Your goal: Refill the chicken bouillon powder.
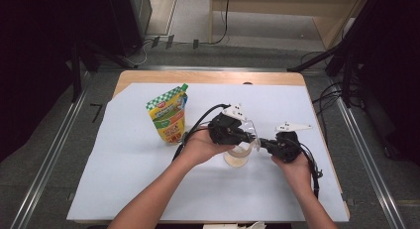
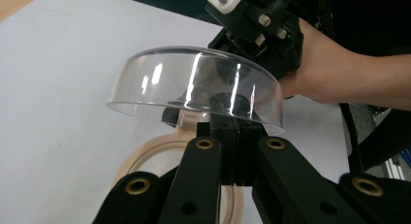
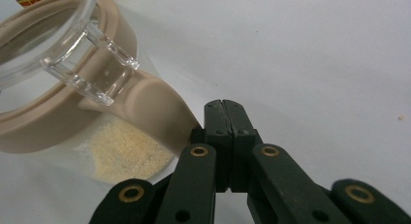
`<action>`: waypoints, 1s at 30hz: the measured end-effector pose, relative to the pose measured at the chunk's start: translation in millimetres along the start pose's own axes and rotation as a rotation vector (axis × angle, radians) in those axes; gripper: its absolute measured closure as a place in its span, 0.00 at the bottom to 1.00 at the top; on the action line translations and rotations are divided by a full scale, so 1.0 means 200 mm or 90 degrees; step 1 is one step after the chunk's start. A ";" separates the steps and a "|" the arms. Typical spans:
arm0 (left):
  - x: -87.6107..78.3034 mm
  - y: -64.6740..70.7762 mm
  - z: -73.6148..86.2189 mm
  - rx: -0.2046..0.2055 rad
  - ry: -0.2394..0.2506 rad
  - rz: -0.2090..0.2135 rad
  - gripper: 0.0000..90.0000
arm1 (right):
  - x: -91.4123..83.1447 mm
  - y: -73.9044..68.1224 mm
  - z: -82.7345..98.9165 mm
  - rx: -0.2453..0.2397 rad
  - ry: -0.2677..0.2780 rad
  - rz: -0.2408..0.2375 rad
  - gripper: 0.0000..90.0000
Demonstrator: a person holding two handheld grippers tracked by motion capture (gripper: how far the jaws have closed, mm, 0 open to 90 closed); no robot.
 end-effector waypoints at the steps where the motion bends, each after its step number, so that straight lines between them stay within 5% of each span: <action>1: 0.00 0.00 -0.01 0.005 0.001 0.003 1.00 | 0.00 0.00 0.00 0.000 0.000 0.000 1.00; 16: 0.09 0.02 -0.06 -0.012 -0.006 0.028 1.00 | 0.00 0.00 0.00 0.000 -0.001 -0.001 1.00; 22: 0.05 0.01 -0.04 -0.014 -0.022 0.024 0.98 | -0.02 0.00 0.00 -0.001 0.006 -0.003 1.00; 30: -0.02 -0.01 0.00 -0.051 -0.023 0.022 0.90 | -0.11 0.01 0.01 0.005 0.028 0.007 0.93</action>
Point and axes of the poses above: each handheld gripper's, and its own axes: x roughly forward along the jaws, z roughly out of its underside, y roughly to its right, the point moved 7 cm from there along x, roughly forward along the jaws, and after that the axes turned 3 degrees about -z, right-handed, at the moved point
